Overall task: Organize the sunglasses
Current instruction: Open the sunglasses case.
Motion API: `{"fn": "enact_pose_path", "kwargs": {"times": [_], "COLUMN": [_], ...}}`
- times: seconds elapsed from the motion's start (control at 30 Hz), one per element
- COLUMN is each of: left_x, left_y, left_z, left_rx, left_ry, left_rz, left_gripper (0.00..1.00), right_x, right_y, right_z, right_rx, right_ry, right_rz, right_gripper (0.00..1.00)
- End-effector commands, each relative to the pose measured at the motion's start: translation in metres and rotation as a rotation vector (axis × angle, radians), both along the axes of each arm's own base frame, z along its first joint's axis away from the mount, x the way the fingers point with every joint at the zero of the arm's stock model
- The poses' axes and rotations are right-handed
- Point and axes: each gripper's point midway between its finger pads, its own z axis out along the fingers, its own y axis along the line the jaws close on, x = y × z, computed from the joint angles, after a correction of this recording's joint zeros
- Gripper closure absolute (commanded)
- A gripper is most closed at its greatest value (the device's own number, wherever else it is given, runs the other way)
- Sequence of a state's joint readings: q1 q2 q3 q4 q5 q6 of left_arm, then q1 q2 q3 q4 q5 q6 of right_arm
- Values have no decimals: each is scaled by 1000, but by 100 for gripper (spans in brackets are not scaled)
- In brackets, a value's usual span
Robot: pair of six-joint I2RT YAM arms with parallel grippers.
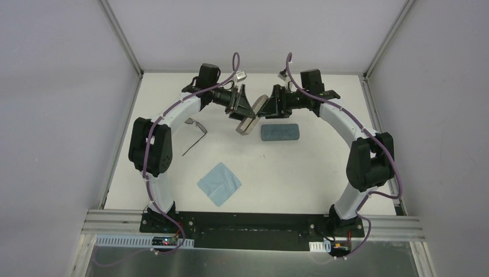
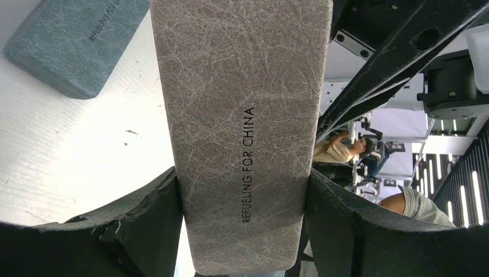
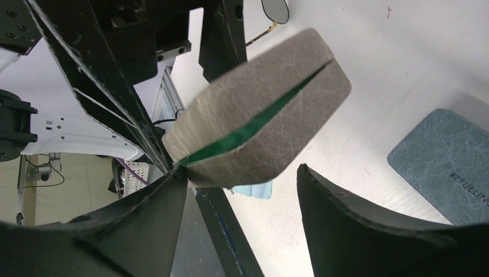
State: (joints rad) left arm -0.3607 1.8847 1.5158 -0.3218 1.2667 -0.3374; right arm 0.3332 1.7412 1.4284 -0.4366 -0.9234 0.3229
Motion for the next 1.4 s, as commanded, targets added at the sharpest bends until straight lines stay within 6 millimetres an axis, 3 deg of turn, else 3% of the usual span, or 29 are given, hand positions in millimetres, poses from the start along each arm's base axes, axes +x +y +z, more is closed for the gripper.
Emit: {"fn": "enact_pose_path", "kwargs": {"times": [0.0, 0.23, 0.4, 0.47, 0.57, 0.73, 0.87, 1.0, 1.1, 1.17, 1.37], "left_x": [-22, -44, -54, -52, -41, -15, -5, -2, -5, -9, -22], "left_y": [-2, -8, -13, -13, -14, -9, -11, -13, -13, -13, -14], "left_z": [59, 85, 80, 76, 71, 61, 55, 55, 57, 59, 60], "left_rx": [-142, -201, -197, -188, -165, -122, -102, -106, -113, -118, -126], "left_ry": [-92, -108, -88, -80, -79, -74, -66, -68, -76, -77, -84], "left_rz": [-119, -229, -250, -234, -168, -45, -11, -19, -32, -45, -78], "left_gripper": [100, 100, 100, 100, 100, 100, 100, 100, 100, 100, 100], "right_x": [8, 17, 27, 29, 25, -10, -37, -40, -31, -20, -2], "right_y": [-26, -64, -63, -61, -55, -50, -42, -29, -19, -14, -5], "right_z": [-40, -90, -87, -75, -34, 37, 72, 80, 80, 77, 73], "right_rx": [-106, -261, -258, -235, -125, 31, 137, 164, 179, 170, 165], "right_ry": [27, 95, 73, 37, -28, -144, -194, -174, -187, -156, -140], "right_rz": [-84, -189, -186, -173, -131, -22, 66, 77, 91, 63, 47], "right_gripper": [32, 35, 35, 35, 34, 21, 18, 16, 15, 4, 4]}}
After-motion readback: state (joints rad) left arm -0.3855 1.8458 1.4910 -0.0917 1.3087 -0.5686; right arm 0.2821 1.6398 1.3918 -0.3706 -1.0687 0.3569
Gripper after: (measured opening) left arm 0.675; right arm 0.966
